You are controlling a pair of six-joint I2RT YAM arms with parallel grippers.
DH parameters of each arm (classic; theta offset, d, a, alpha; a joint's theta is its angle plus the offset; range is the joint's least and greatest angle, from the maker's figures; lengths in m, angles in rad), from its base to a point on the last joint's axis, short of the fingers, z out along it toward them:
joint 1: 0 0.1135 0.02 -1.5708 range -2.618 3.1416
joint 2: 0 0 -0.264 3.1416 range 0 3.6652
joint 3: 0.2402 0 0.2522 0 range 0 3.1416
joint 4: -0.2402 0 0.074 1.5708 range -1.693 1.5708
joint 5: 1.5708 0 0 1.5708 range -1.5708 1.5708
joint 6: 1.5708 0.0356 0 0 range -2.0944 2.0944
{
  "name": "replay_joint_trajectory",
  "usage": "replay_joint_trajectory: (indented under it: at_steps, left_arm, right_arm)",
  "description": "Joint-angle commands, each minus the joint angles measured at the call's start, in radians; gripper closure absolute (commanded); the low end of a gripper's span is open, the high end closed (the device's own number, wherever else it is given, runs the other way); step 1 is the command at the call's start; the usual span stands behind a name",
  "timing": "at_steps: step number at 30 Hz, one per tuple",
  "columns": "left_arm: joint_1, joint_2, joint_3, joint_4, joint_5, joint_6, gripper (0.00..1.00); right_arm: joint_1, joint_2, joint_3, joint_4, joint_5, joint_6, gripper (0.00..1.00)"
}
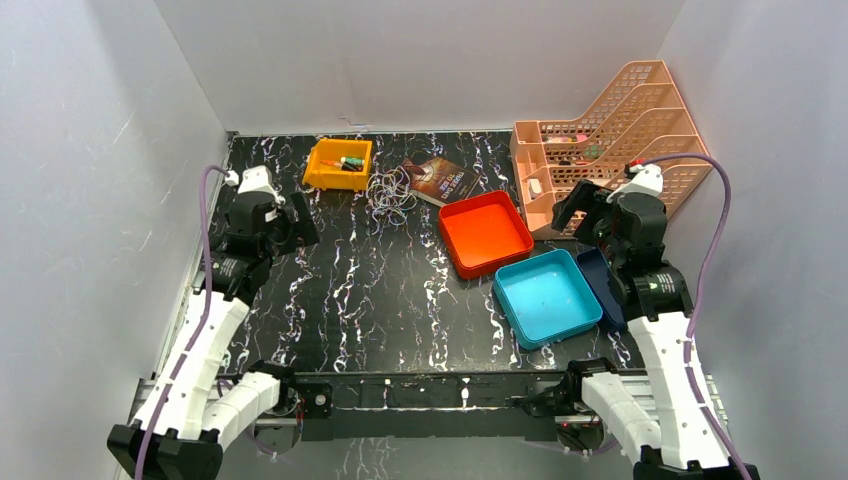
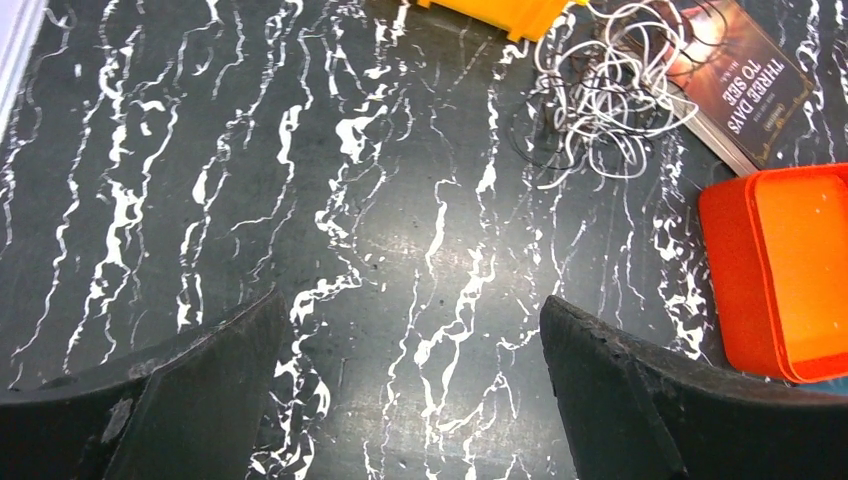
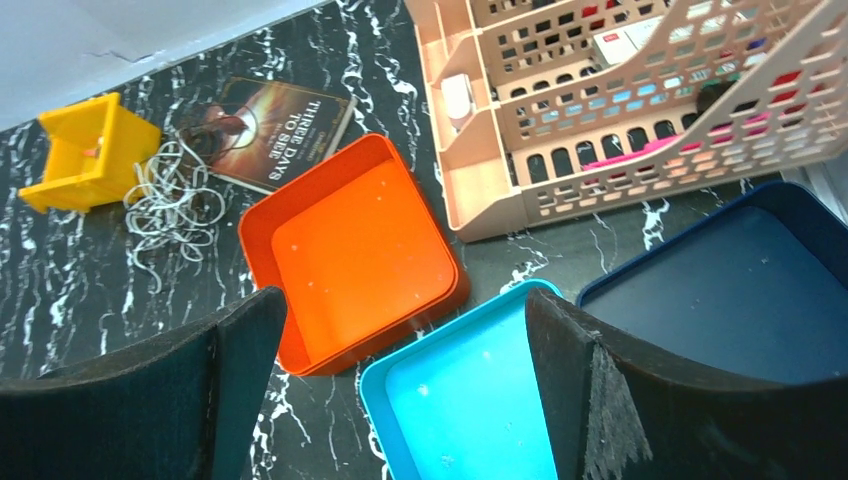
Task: Untangle the cables
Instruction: Untie the cable.
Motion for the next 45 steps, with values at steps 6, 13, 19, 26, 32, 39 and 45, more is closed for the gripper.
replay_joint_trajectory:
  at_steps: [6,13,19,26,32,39,45]
  left_arm:
    - [0.013,0.156,0.114,0.154,0.333,-0.045,0.02]
    - [0.013,0.362,0.221,0.263,0.471,-0.085,0.02]
    - [-0.006,0.482,0.278,0.285,0.467,-0.053,0.06]
    - [-0.127,0.646,0.382,0.282,0.391,-0.009,0.09]
    - [-0.225,0.814,0.508,0.226,0.291,0.061,0.13]
    - [-0.267,0.976,0.697,0.082,0.115,0.076,0.27]
    - [-0.265,1.057,0.836,0.060,0.110,0.027,0.38]
  right_arm:
    - [-0.034,-0.013,0.058,0.050,-0.150,-0.003,0.02]
    - [-0.037,-0.039,0.015,0.009,-0.178,0.016,0.02]
    - [-0.037,-0.061,-0.013,-0.023,-0.167,0.019,0.02]
    - [-0.037,-0.072,-0.042,-0.036,-0.174,0.039,0.02]
    - [-0.037,-0.074,-0.068,-0.038,-0.201,0.054,0.02]
    - [-0.037,-0.082,-0.087,-0.049,-0.187,0.055,0.02]
    - [-0.037,-0.098,-0.104,-0.055,-0.185,0.061,0.02]
